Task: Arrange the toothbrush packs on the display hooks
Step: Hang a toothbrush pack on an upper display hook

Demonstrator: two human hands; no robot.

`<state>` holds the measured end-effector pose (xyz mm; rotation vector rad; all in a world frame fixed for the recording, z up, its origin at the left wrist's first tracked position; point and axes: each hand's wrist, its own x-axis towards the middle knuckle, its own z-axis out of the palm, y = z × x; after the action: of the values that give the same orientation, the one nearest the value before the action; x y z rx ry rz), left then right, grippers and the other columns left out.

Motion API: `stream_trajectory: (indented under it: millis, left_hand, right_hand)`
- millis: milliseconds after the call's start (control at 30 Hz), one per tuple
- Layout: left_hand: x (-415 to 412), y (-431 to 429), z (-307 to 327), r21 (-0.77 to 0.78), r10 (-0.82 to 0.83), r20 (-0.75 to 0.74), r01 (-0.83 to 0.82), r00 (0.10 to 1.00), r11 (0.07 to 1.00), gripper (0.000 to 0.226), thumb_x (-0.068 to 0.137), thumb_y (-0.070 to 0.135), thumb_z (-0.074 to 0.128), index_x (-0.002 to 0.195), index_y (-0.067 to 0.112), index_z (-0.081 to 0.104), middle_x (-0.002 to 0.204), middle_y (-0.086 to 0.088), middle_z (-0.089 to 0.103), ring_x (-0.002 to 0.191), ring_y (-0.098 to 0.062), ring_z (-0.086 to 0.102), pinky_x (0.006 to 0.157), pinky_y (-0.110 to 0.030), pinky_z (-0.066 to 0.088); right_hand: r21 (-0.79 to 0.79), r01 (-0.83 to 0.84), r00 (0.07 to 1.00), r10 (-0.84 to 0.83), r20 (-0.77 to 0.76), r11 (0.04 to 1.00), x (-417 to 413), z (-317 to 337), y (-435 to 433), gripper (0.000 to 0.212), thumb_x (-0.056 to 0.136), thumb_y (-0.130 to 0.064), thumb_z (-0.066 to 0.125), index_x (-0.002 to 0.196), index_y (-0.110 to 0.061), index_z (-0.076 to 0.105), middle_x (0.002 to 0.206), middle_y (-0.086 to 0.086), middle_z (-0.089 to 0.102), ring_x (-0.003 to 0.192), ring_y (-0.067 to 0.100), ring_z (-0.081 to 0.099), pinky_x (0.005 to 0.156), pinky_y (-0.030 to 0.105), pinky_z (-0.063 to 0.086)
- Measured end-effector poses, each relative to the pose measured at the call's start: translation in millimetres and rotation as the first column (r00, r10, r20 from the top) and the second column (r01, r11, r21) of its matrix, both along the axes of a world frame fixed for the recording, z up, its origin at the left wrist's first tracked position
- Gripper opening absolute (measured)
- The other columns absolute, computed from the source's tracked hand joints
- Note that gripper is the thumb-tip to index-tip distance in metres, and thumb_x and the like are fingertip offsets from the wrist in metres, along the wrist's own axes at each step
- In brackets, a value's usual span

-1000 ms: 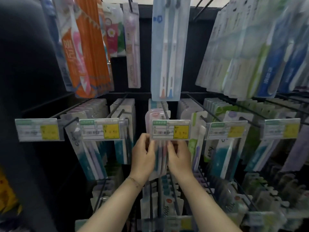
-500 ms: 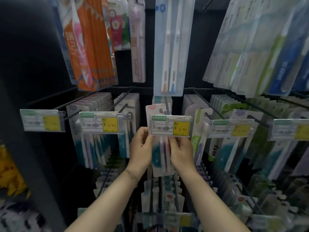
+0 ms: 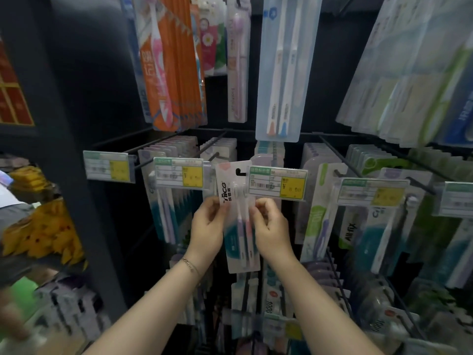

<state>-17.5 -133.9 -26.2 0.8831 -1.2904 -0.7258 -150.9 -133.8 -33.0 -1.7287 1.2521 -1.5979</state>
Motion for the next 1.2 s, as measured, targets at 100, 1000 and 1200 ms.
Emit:
stream_trajectory:
  millis: [100, 1000, 1200]
  left_hand:
    - [10, 10, 0, -0.013, 0.029, 0.012, -0.029, 1.000, 1.000, 0.011, 0.097, 0.010, 0.052, 0.091, 0.011, 0.061, 0.086, 0.004, 0.068, 0.084, -0.007, 0.066, 0.074, -0.019, 0.051]
    - [140, -3, -28, 0.121, 0.125, -0.016, -0.122, 0.992, 0.985, 0.015, 0.101, 0.020, 0.045, 0.090, 0.011, 0.051, 0.085, -0.010, 0.062, 0.076, -0.023, 0.060, 0.065, -0.038, 0.051]
    - [152, -10, -13, 0.099, 0.114, -0.120, -0.103, 0.986, 0.990, 0.010, 0.101, 0.017, 0.043, 0.096, 0.014, 0.052, 0.087, 0.002, 0.065, 0.082, -0.016, 0.062, 0.077, -0.042, 0.050]
  right_hand:
    - [-0.011, -0.038, 0.999, 0.038, -0.029, 0.999, 9, -3, 2, 0.008, 0.098, -0.016, 0.051, 0.093, -0.017, 0.057, 0.083, -0.006, 0.063, 0.074, 0.005, 0.059, 0.067, 0.027, 0.050]
    - [0.060, -0.152, 0.955, 0.162, -0.247, 0.987, 139, -7, -15, 0.017, 0.100, -0.028, 0.044, 0.087, -0.021, 0.052, 0.076, -0.001, 0.059, 0.071, 0.016, 0.057, 0.069, 0.044, 0.050]
    - [-0.018, -0.155, 0.937, 0.141, -0.318, 0.988, 153, 18, -21, 0.015, 0.100, -0.027, 0.045, 0.087, -0.024, 0.052, 0.075, -0.008, 0.056, 0.072, 0.013, 0.055, 0.065, 0.036, 0.046]
